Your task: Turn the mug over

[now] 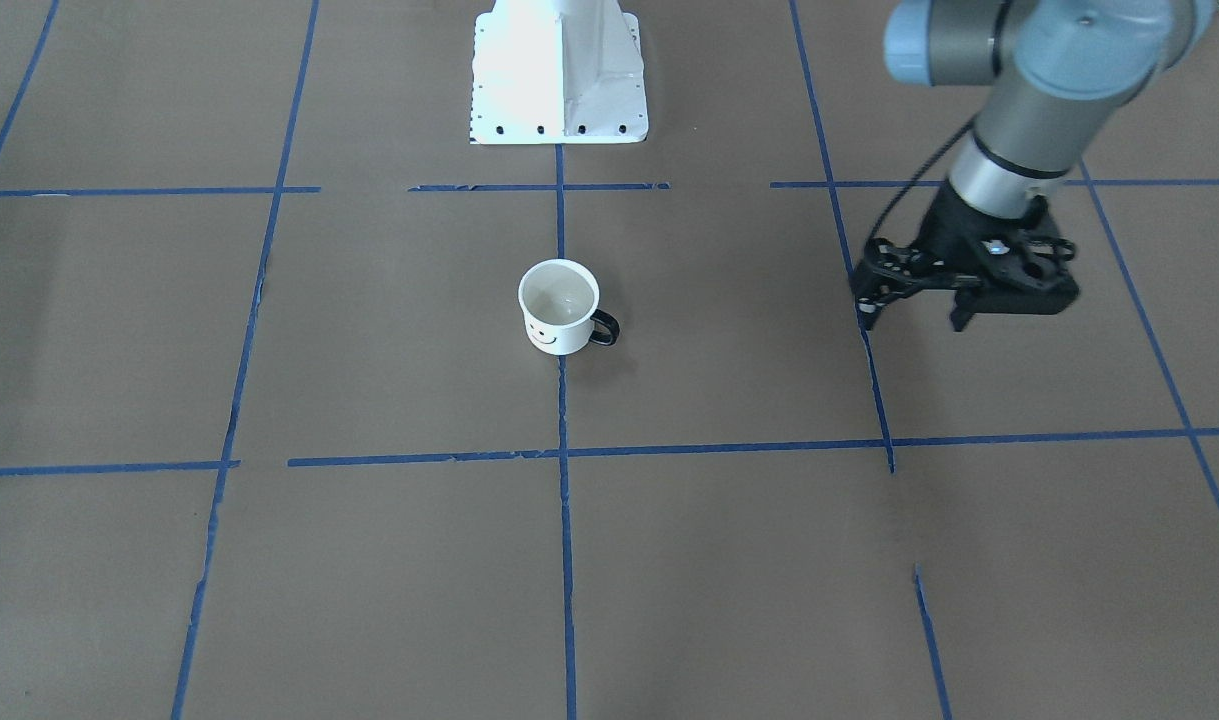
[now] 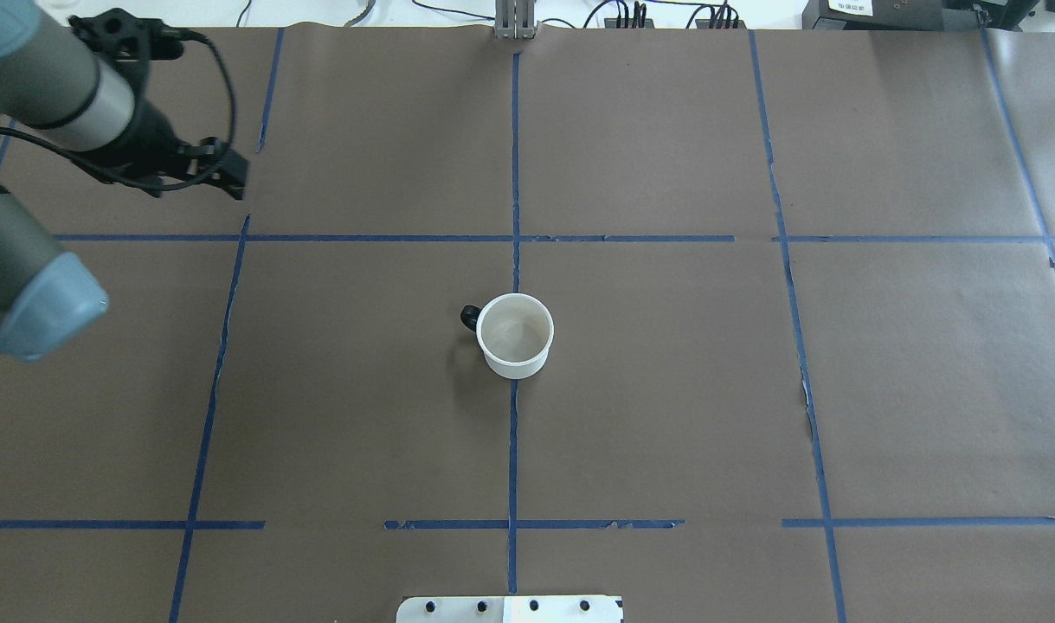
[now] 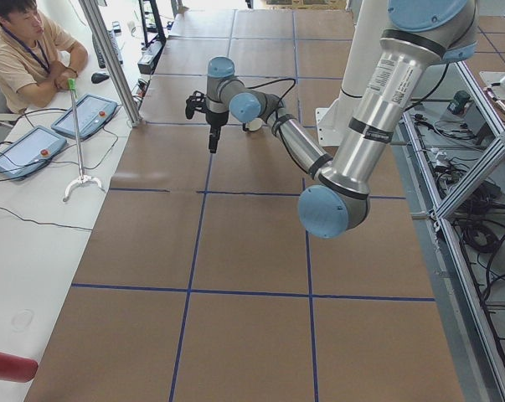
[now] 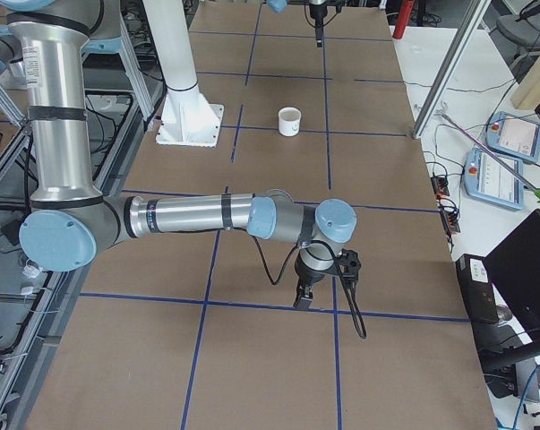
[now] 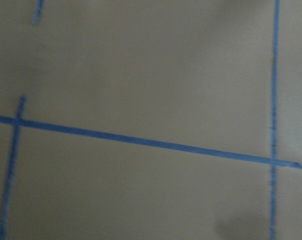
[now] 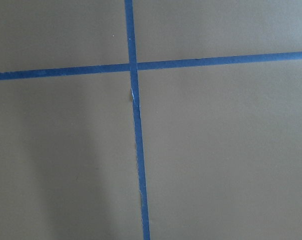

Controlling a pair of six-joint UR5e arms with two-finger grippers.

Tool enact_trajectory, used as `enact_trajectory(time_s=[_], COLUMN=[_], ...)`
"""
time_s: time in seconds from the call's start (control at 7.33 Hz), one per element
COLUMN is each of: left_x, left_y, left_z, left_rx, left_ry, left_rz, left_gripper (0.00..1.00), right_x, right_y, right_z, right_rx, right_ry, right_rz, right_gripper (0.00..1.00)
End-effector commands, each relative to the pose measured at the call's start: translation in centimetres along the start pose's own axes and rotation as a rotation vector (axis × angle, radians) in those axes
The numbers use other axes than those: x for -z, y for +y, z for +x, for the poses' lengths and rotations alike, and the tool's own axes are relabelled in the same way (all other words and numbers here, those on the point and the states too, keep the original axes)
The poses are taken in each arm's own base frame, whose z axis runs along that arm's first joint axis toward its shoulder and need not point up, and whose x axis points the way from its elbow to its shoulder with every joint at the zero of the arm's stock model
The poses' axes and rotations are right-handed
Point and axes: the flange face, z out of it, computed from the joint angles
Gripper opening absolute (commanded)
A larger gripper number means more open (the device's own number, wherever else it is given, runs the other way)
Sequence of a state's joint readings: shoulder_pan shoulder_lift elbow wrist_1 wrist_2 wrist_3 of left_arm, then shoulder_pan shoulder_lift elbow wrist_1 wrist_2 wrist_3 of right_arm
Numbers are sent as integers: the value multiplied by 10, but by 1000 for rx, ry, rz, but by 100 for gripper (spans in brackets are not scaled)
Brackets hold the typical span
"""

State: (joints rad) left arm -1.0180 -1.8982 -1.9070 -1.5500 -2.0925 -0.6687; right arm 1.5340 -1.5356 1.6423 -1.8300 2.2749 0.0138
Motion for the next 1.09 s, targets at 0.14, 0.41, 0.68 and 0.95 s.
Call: enact_trajectory(time_s=[0.14,0.41,0.68,0.95], left_x=[13,-21,-21,-21], left_y=[56,84,131,130], left_z=[-311,-424,-461,-463], left_rx=[-206,-216,-169,-75], left_ry=[-74,-73,-8,2], left_rz=[-111,-162,-84,-141], left_gripper=[100,100,100,100], right_x=[0,0,0,0], right_y=[0,0,0,0], right_z=[0,0,0,0], right_rx=[0,0,0,0], right_ry=[0,0,0,0], right_rz=[0,0,0,0], right_gripper=[100,100,100,100])
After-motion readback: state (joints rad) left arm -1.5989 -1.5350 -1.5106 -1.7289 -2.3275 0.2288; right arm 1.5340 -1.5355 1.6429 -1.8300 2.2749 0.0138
